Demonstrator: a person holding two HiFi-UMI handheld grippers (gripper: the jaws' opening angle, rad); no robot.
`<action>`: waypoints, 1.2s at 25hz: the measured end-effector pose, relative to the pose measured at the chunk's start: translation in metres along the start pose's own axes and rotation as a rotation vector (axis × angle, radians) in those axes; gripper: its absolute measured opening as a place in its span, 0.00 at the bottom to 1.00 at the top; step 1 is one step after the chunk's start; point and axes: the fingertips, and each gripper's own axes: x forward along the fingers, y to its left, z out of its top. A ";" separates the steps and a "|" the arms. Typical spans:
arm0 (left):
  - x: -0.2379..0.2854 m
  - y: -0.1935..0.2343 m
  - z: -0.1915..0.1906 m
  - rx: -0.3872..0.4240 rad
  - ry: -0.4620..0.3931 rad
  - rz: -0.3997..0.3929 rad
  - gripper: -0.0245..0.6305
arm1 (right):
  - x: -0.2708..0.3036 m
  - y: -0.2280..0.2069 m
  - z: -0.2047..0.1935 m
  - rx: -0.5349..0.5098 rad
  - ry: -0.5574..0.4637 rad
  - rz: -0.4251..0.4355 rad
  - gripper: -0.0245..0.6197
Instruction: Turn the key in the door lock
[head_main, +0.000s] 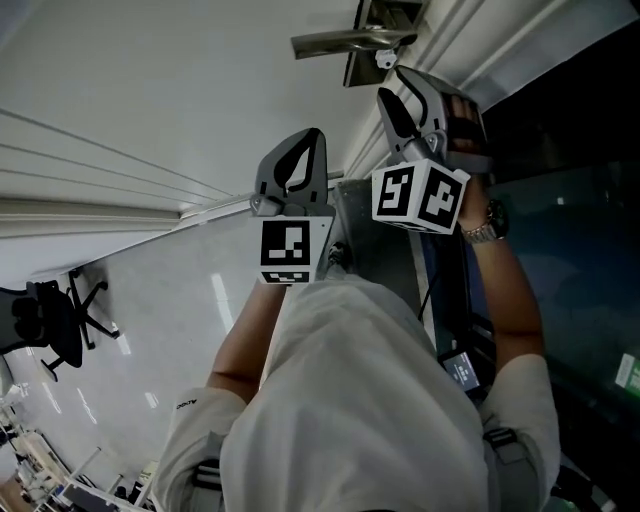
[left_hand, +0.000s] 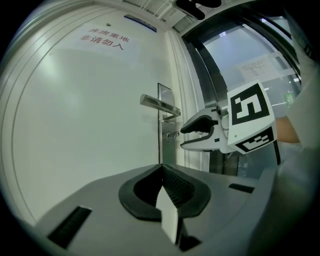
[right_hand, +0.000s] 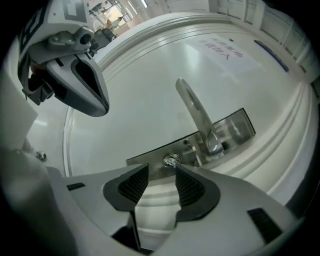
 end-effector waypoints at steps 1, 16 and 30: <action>0.001 0.000 0.000 0.002 0.001 -0.007 0.05 | 0.003 -0.004 0.001 -0.019 0.011 -0.024 0.28; -0.001 0.018 -0.010 -0.031 0.018 -0.012 0.05 | 0.025 -0.022 0.007 0.191 0.054 -0.155 0.08; -0.001 0.021 -0.006 -0.009 0.033 -0.003 0.05 | 0.027 -0.039 0.000 1.327 -0.165 0.045 0.06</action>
